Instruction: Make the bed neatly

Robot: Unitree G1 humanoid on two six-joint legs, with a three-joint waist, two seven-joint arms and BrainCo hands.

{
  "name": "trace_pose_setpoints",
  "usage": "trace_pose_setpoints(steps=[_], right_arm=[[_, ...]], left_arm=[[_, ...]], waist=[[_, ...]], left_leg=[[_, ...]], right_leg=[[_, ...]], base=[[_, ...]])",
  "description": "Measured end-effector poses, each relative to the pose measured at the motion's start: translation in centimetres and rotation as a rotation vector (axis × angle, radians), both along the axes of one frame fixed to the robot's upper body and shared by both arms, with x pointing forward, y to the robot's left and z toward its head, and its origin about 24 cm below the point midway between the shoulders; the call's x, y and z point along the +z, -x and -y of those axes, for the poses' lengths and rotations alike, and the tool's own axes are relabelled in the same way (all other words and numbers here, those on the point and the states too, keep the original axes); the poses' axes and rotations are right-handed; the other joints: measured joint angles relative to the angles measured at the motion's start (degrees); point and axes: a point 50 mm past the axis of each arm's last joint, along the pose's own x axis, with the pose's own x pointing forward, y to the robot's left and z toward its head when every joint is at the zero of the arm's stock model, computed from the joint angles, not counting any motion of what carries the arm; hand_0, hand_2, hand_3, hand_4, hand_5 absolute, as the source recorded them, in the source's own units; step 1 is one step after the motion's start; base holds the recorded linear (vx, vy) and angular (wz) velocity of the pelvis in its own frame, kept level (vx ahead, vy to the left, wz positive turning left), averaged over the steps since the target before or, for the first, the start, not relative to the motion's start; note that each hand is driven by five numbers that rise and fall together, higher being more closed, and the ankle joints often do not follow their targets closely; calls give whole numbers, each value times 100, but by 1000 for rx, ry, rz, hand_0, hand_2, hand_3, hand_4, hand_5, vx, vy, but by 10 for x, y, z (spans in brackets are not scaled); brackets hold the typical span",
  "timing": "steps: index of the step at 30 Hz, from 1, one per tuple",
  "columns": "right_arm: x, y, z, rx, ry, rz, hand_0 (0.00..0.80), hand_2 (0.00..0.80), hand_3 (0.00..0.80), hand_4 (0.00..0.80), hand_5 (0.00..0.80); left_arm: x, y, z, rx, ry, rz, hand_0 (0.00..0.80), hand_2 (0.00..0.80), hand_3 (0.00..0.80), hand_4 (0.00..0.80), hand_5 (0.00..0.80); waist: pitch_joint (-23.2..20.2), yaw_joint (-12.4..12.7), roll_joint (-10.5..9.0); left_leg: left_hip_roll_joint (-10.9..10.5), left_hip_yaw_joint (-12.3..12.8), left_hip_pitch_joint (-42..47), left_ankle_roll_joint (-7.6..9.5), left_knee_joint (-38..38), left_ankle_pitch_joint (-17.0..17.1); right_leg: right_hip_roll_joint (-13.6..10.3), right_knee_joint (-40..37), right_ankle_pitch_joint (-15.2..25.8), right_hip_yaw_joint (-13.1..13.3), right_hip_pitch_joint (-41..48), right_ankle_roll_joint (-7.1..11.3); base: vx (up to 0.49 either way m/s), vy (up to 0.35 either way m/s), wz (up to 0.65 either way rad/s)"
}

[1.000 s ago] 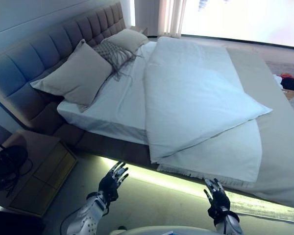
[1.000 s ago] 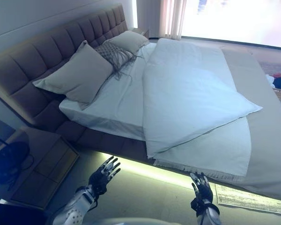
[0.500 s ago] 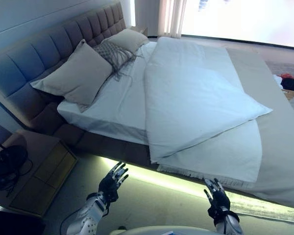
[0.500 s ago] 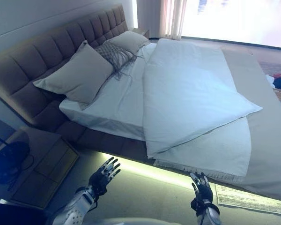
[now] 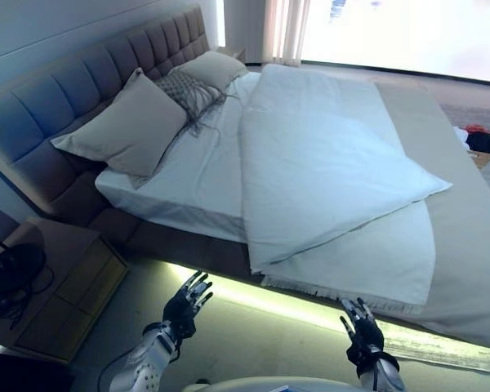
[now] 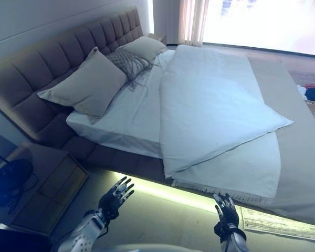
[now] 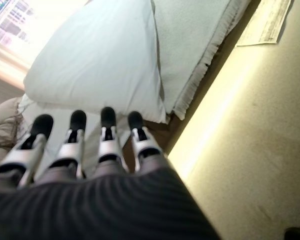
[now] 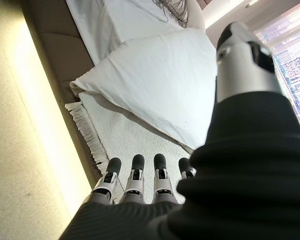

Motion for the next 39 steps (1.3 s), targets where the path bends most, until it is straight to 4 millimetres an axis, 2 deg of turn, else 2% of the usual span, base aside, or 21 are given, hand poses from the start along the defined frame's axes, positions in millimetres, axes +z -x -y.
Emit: trace_pose_setpoints(steps=[3, 6, 8, 12, 15, 17, 18, 20, 21, 22, 24, 25, 27, 28, 29, 30, 32, 35, 36, 38, 39], right_arm=[[0, -1, 3, 26, 1, -4, 0, 0, 0, 0, 0], [8, -10, 17, 57, 56, 13, 0, 0, 0, 0, 0], [10, -9, 25, 21, 58, 21, 0, 0, 0, 0, 0], [5, -2, 18, 18, 1, 22, 0, 0, 0, 0, 0], [3, -1, 9, 21, -44, 30, 0, 0, 0, 0, 0], [2, -3, 5, 22, -57, 29, 0, 0, 0, 0, 0], [2, -3, 4, 25, -59, 28, 0, 0, 0, 0, 0], [1, -2, 3, 20, -60, 25, 0, 0, 0, 0, 0], [1, -2, 2, 18, -62, 26, 0, 0, 0, 0, 0], [2, -2, 3, 15, -65, 28, 0, 0, 0, 0, 0], [2, -4, 4, 6, -71, 37, 0, 0, 0, 0, 0], [3, -7, 4, 6, -71, 43, 0, 0, 0, 0, 0], [2, -8, 4, 9, -81, 46, 0, 0, 0, 0, 0], [-1, -8, 5, 9, -80, 34, 0, 0, 0, 0, 0], [-3, -6, 7, 6, -77, 21, 0, 0, 0, 0, 0], [-5, -4, 11, 7, -65, 7, 0, 0, 0, 0, 0], [-3, -2, 19, 23, -37, 0, 0, 0, 0, 0, 0], [0, -6, 20, 61, -26, -4, 0, 0, 0, 0, 0], [3, -6, 17, 86, -33, 0, 0, 0, 0, 0, 0], [4, -5, 11, 118, -52, 12, 0, 0, 0, 0, 0], [3, -5, 9, 126, -59, 12, 0, 0, 0, 0, 0]], left_arm=[[-2, 3, -1, 10, 6, -12, 0, 0, 0, 0, 0], [-2, 3, 1, 26, 34, -17, 0, 0, 0, 0, 0], [-2, 3, 0, 28, 35, -19, 0, 0, 0, 0, 0], [-4, 8, -1, 30, 35, -35, 0, 0, 0, 0, 0], [-2, 2, 0, 15, 38, -18, 0, 0, 0, 0, 0], [0, -6, -2, 9, 27, -2, 0, 0, 0, 0, 0], [-1, -8, -5, 11, 17, -7, 0, 0, 0, 0, 0], [0, -7, -14, 10, -8, -9, 0, 0, 0, 0, 0], [1, -7, -22, 20, -21, -7, 0, 0, 0, 0, 0], [2, -5, -29, 33, -32, -12, 0, 0, 0, 0, 0], [0, 0, -36, 41, -51, -28, 0, 0, 0, 0, 0], [1, 0, -39, 39, -61, -30, 0, 0, 0, 0, 0], [1, 0, -38, 37, -60, -31, 0, 0, 0, 0, 0], [0, 0, -37, 38, -58, -33, 0, 0, 0, 0, 0], [0, 1, -35, 37, -53, -36, 0, 0, 0, 0, 0], [-2, 2, -30, 41, -36, -44, 0, 0, 0, 0, 0], [-6, 6, -20, 53, 1, -60, 0, 0, 0, 0, 0], [-9, 15, -18, 97, 36, -92, 0, 0, 0, 0, 0], [-6, 14, -21, 123, 56, -85, 0, 0, 0, 0, 0], [-4, 12, -27, 132, 50, -73, 0, 0, 0, 0, 0], [-3, 11, -28, 128, 44, -69, 0, 0, 0, 0, 0]], waist=[[60, 32, -71], [182, 34, 34], [184, 24, 65], [200, 13, 80], [469, 6, 104], [630, 27, 92], [644, 44, 92], [654, 168, 64], [662, 181, -64], [640, 182, -149], [567, 184, -306], [559, 174, -333], [545, 158, -392], [546, 161, -371], [520, 152, -357], [524, 133, -226], [529, 137, 50], [510, 117, 130], [528, 118, 67], [525, 127, -127], [517, 121, -260]], left_leg=[[-22, -27, -255, -28, 427, -78], [-9, -43, -250, -20, 366, -121], [-91, -14, -208, 24, 229, -93], [-228, -12, -73, 130, 74, -39], [-439, -156, -67, 294, 240, -154], [-538, -174, -95, 411, 479, -300], [-564, -180, -91, 442, 555, -336], [-558, -174, -65, 480, 632, -397], [-573, -178, -66, 479, 657, -407], [-562, -183, -63, 458, 676, -421], [-532, -192, -252, 375, 801, -476], [-512, -219, -346, 331, 865, -504], [-453, -257, -367, 190, 892, -554], [-352, -367, -356, 93, 890, -586], [-228, -440, -332, 36, 855, -621], [-6, -519, -289, -23, 805, -639], [373, -517, -230, -9, 834, -632], [665, -470, -136, 49, 925, -571], [695, -477, -125, 54, 981, -556], [708, -452, -153, 370, 994, -328], [679, -405, -193, 627, 976, -141]], right_leg=[[25, 7, -2, 131, -86, -66], [5, 84, -17, 192, -189, -83], [-61, 104, -9, 199, -197, -42], [-257, 404, -147, 212, -275, 76], [-505, 1961, -592, 220, -868, 195], [-712, 3204, -570, 196, -1416, 161], [-790, 3575, -477, 182, -1576, 55], [-908, 3915, -364, 162, -1763, -15], [-983, 3960, -399, 171, -1806, -10], [-1030, 3845, -421, 181, -1806, 17], [-1073, 2757, -412, 378, -1717, 61], [-1085, 2111, -366, 547, -1647, 134], [-1103, 1061, -155, 769, -1411, 405], [-1048, 880, 222, 747, -1308, 533], [-893, 859, 428, 725, -1253, 419], [-685, 877, 343, 605, -1207, 304], [-338, 992, 216, 448, -1190, 100], [-42, 1381, -110, 358, -1188, -63], [-5, 1480, -255, 327, -1219, -166], [50, 1586, -374, 295, -1211, -281], [99, 1610, -411, 285, -1209, -334]], base=[[-41, 130, 4], [79, 228, -8], [176, 214, -1], [101, 222, 0], [75, 213, 6], [151, 67, 8], [207, -78, 7], [263, -238, 0], [341, -402, 4], [370, -486, 10], [355, -491, 5], [319, -459, 4], [328, -502, 4], [307, -517, 8], [324, -558, 19], [355, -605, 12], [327, -489, 3], [324, -405, 5], [233, -337, 16], [248, -393, 20], [222, -360, 39]])
